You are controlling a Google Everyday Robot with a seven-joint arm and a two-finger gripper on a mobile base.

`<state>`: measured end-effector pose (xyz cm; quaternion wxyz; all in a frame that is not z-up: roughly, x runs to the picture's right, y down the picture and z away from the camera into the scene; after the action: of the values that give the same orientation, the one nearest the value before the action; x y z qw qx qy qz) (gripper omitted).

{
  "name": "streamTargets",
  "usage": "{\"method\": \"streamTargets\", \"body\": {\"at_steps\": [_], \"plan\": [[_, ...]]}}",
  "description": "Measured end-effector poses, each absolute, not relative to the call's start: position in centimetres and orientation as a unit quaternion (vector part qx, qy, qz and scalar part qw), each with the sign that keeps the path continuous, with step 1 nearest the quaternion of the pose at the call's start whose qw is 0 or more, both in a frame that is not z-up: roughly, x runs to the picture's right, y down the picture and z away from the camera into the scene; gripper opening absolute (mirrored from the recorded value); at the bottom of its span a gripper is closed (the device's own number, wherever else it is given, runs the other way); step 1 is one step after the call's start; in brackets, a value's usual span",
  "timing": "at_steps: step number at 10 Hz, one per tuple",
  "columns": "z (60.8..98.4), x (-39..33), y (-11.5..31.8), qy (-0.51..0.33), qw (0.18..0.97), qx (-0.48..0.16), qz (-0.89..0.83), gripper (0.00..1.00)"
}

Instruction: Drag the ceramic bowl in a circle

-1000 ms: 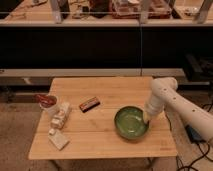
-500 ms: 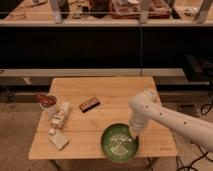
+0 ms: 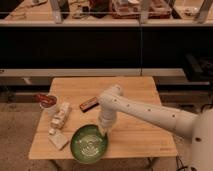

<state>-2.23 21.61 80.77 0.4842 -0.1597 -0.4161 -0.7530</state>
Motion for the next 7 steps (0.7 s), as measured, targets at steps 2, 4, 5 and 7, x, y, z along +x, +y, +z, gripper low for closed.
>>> {"method": "streamTargets", "body": {"at_steps": [2,4,5,7], "plan": [[84.0,-1.8,17.5,-0.414,0.513,-0.138,-0.739,0.00],[87.3,5.8,13.7,-0.392,0.560,-0.146,-0.715,0.00],[87.8,8.8,13.2,-0.385,0.575,-0.154,-0.705,0.00],[88.2,15.3,12.7,-0.365,0.606,-0.174,-0.685,0.00]]}}
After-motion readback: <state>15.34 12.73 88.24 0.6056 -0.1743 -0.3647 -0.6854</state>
